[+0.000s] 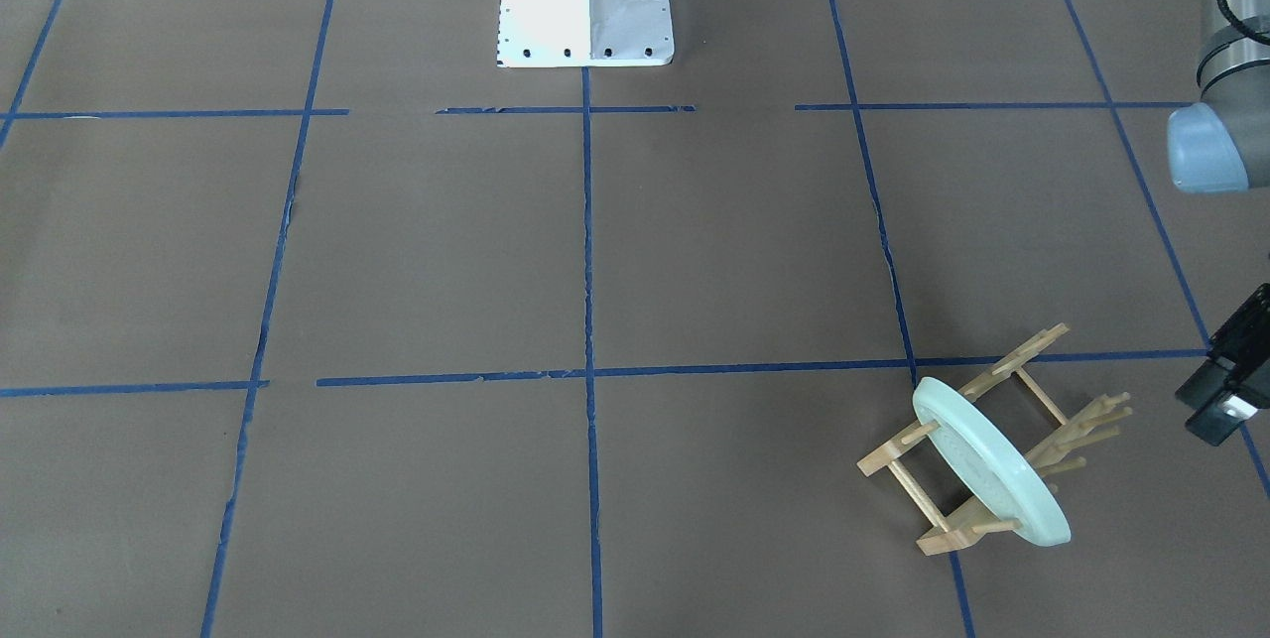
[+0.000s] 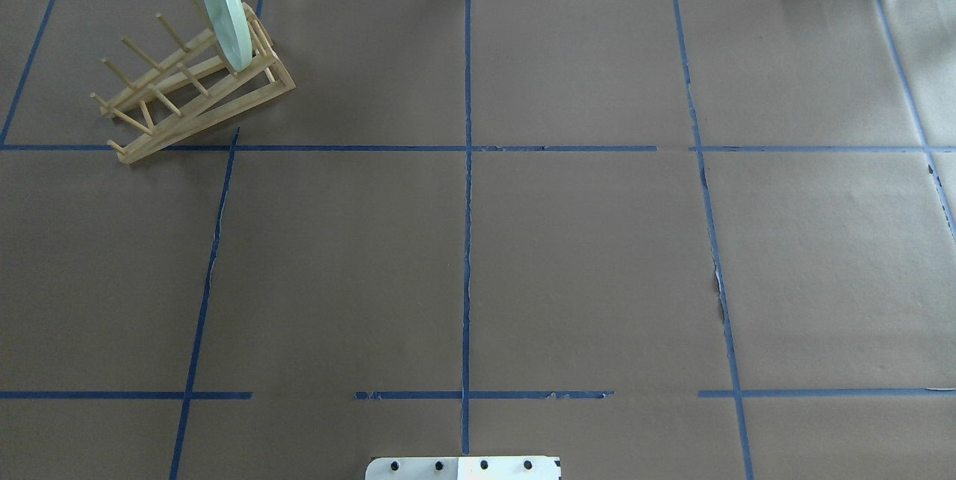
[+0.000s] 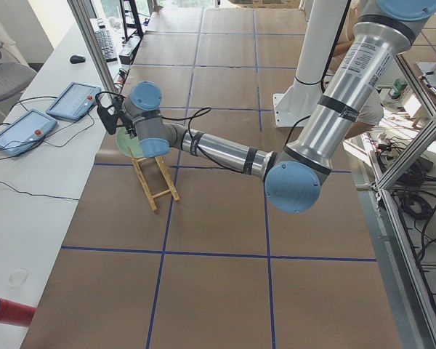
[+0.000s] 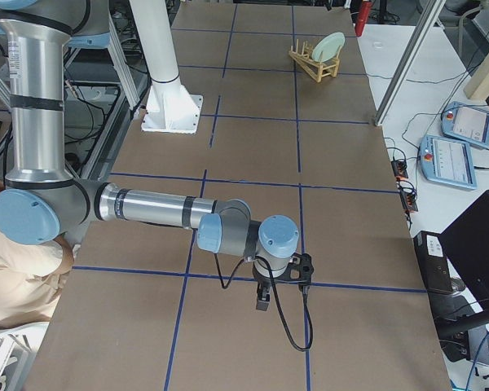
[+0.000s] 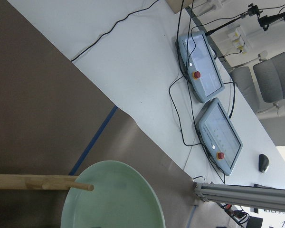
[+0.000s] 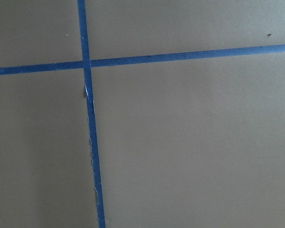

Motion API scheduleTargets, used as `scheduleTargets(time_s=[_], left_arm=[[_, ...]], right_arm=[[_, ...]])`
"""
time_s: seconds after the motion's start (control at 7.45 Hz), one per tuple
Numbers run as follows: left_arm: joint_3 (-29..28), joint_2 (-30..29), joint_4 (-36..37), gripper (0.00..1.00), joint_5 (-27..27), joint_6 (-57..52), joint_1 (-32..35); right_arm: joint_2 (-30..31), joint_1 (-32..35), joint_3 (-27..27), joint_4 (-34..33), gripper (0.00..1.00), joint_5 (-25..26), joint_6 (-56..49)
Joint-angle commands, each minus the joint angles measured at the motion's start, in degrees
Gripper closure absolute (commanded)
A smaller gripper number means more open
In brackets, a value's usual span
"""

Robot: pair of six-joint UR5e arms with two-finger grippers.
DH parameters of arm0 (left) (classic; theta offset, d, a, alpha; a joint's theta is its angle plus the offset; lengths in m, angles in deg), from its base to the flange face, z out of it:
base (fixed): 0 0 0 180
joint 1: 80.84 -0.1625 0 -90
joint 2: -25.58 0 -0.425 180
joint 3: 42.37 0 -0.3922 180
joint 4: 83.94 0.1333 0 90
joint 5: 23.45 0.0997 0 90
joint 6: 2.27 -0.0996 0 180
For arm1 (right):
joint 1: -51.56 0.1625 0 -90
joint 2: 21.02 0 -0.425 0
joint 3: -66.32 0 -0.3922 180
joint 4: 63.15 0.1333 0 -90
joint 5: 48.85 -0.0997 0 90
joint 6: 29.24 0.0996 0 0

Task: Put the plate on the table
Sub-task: 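Reach the left gripper to the pale green plate in the rack and grasp it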

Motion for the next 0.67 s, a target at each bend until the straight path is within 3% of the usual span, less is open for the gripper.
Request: scheduleTargets(time_s=[0.0,0.54], left_arm=[[-4.9,-3.8,-1.5,0.21,6.1,3.2,-4.0],[-5.7,-4.3,-1.5,0.26,11.1,4.3,-8.5]], right_arm=[[0.0,0.0,0.1,0.0,0.0,0.0,0.0],[0.0,0.0,0.0,0.0,0.0,0.0,0.0]])
